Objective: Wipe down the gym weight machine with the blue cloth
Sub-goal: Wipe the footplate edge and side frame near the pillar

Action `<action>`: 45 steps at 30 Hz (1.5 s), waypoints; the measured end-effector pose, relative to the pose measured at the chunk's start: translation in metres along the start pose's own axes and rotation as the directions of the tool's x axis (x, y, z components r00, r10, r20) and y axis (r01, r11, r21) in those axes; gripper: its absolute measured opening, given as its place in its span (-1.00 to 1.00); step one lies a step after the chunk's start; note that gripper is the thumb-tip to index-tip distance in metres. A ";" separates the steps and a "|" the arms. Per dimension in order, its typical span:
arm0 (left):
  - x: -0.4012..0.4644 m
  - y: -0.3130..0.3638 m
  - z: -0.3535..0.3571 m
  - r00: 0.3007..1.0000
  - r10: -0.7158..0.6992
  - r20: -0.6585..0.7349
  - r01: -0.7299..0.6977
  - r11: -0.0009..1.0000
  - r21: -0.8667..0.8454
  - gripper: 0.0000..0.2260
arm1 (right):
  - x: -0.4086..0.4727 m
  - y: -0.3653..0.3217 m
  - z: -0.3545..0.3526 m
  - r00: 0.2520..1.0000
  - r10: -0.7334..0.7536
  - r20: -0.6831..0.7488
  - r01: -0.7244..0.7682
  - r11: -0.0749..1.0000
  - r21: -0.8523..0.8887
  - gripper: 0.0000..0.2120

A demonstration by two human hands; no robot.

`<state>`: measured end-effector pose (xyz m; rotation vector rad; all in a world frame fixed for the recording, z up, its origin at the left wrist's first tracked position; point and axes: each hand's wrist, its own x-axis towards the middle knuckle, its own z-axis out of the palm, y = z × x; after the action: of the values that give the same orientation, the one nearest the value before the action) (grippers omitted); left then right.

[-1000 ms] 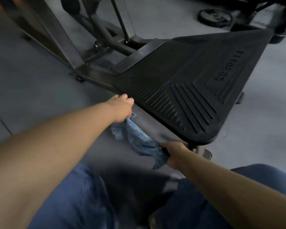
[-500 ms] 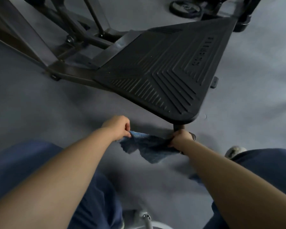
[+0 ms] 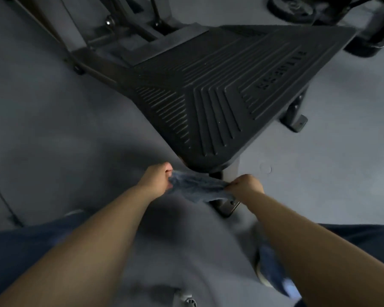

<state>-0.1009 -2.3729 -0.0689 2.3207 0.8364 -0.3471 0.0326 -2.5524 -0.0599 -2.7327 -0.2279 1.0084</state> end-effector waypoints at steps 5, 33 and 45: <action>-0.014 0.026 0.024 0.998 -0.027 -0.058 0.025 0.999 -0.025 -0.73 | 0.022 0.023 -0.029 0.988 -0.148 0.051 0.154 0.979 -0.137 -0.80; 0.015 0.121 0.069 0.589 -0.791 -0.166 -0.117 0.120 -0.986 -0.91 | 0.041 0.035 -0.039 0.907 -0.356 -0.227 0.413 0.638 0.650 -0.94; 0.042 0.115 0.063 0.874 -0.457 -0.167 -0.188 0.000 -0.982 -0.84 | 0.028 0.026 0.015 0.708 -0.612 -0.351 0.650 0.370 0.664 -0.36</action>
<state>0.0033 -2.4618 -0.0803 0.7986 1.0233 0.6688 0.0450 -2.5688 -0.0951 -1.6242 -0.6359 0.5847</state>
